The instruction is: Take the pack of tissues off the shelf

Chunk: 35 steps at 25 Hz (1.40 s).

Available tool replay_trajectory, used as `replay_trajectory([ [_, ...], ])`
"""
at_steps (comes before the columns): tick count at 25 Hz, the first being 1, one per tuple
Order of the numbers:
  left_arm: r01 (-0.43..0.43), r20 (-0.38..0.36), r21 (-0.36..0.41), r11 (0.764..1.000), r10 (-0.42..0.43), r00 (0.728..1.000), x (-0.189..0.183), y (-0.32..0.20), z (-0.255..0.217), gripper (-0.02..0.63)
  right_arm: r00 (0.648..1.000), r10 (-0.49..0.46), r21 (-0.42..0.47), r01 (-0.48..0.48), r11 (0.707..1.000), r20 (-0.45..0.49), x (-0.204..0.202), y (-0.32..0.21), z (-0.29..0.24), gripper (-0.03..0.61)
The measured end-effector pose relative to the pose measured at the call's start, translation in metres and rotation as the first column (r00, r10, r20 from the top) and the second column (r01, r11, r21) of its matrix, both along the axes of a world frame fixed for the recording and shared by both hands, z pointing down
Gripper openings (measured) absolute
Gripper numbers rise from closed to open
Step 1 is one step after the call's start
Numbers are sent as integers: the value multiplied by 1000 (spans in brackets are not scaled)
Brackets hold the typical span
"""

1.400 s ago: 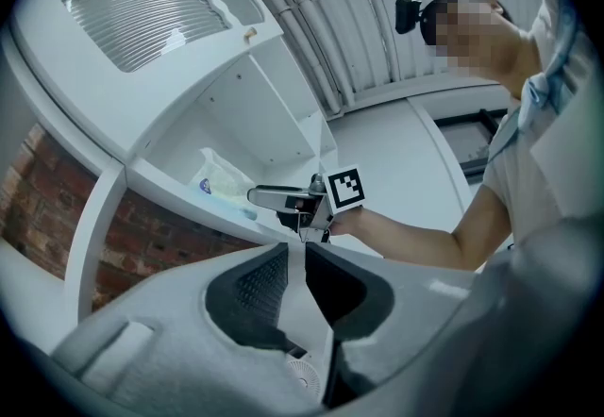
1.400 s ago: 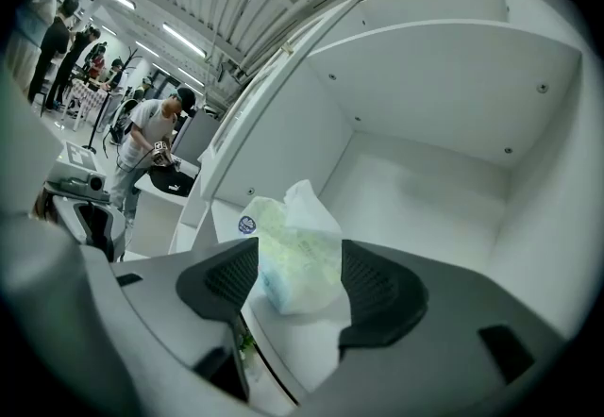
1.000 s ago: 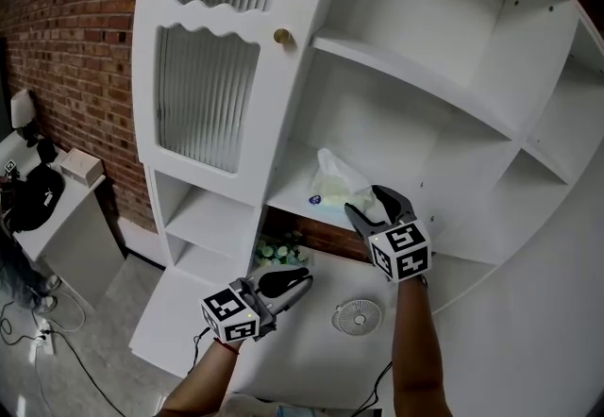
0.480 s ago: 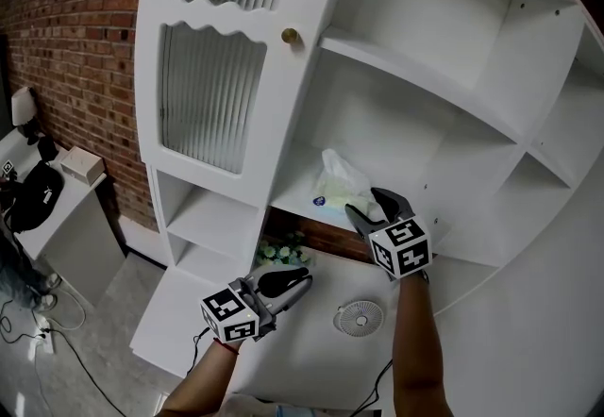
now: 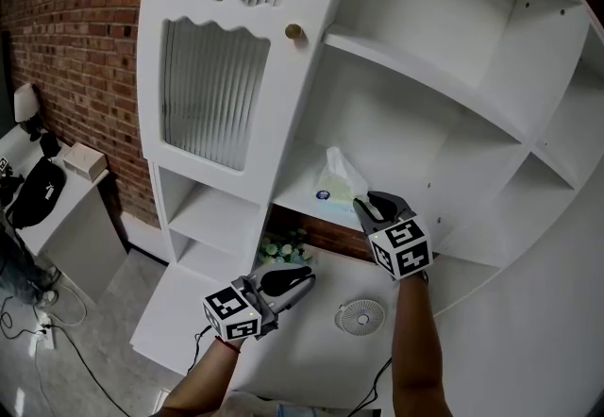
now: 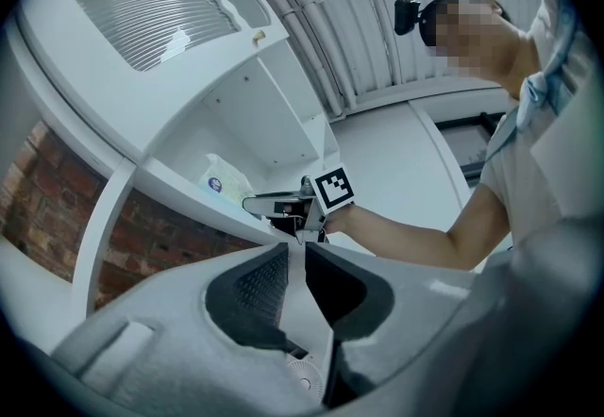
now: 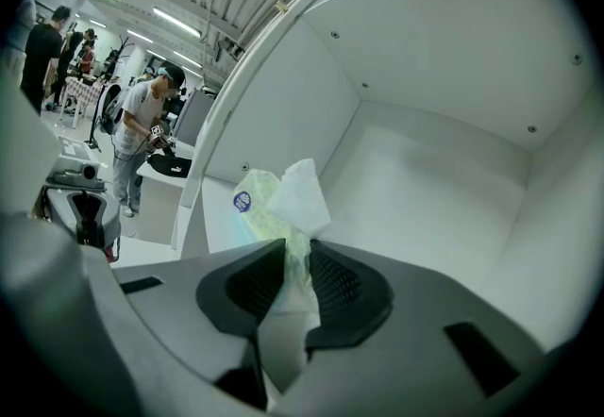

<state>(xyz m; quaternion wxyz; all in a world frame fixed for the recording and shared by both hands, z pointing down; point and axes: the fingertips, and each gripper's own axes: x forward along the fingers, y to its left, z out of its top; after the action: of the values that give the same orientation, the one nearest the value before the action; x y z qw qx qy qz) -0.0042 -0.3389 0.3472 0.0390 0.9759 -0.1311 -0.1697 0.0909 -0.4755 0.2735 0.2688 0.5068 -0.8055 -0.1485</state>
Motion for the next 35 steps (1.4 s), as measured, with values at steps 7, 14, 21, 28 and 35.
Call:
replay_trajectory([
  [7,2,3,-2,1000,-2,1000,-1,1,1,60,999,26,17,-25,1000,-38,0,-1,2,49],
  [14,4,1,1,1000,-4,1000,-3,0,0,60,998,45,23,-44,999,-45,1,-3,2,38],
  [21,6,2,6,1000,-6,1000,-3,1,-1,60,997,57,25,-56,998,-46,2,-3,2,31],
  [28,12,-1,2,1000,-12,1000,-2,2,-1,60,998,66,36,-65,997,-22,3,-2,-2,29],
  [35,13,2,4,1000,-13,1000,2,5,-1,60,997,71,46,-72,996,35,6,6,-7,26],
])
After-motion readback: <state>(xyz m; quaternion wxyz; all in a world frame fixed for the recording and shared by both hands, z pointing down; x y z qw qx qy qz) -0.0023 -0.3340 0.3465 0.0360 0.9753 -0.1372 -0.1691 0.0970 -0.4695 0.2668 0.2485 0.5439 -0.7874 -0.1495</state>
